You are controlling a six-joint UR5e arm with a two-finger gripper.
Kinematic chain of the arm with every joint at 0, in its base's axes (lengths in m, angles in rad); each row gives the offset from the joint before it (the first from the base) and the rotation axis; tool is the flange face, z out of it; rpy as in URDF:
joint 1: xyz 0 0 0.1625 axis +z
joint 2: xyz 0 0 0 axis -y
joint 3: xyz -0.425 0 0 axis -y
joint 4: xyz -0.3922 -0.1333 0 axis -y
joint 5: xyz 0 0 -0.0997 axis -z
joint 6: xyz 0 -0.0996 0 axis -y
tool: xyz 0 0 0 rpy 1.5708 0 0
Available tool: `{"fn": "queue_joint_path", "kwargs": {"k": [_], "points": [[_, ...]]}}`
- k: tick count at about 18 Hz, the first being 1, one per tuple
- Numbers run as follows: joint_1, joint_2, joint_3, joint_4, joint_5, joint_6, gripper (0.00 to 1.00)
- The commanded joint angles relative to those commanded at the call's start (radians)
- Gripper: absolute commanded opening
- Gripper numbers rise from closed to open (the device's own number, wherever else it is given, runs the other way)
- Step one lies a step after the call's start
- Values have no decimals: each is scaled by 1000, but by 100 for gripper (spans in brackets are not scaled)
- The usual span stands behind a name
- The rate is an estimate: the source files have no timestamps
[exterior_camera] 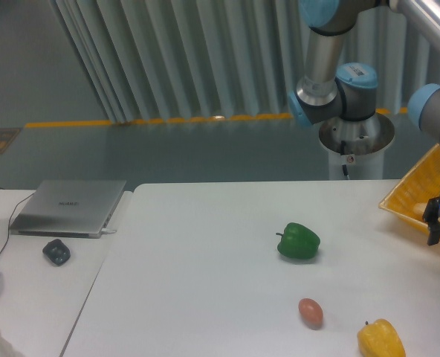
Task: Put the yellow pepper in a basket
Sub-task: 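Move the gripper from the yellow basket down toward the yellow pepper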
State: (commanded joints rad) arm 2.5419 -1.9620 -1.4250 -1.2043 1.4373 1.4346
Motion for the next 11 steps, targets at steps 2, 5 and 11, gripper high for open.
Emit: {"fn": "queue_joint_path", "kwargs": {"k": [2, 5, 11], "points": [[-12, -2, 2, 54, 8, 3, 100], [-35, -3, -2, 81, 37, 46, 100], [-106, -75, 34, 106, 81, 413, 100]]}}
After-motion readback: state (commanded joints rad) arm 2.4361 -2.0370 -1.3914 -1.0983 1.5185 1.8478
